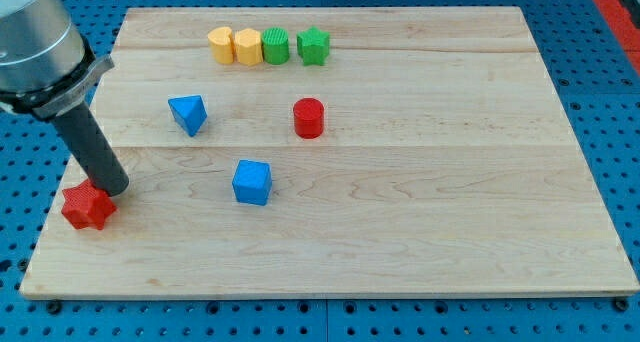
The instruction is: Slide the cube into the red star
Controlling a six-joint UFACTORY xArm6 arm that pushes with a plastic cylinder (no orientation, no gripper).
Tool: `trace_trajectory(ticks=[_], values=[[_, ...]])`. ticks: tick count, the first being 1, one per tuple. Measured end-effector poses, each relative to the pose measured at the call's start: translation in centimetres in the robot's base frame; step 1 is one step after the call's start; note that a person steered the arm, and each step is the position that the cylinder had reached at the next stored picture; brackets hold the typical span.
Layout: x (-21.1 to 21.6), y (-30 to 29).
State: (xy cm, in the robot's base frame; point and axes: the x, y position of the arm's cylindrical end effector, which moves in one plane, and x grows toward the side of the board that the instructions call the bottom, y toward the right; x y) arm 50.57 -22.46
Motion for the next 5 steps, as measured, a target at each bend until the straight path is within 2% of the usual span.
trace_trajectory(ticks=[2,3,4,5], values=[[4.9,10.5],[3.1,19.6],[0.3,22.9],[-1.1,21.4]])
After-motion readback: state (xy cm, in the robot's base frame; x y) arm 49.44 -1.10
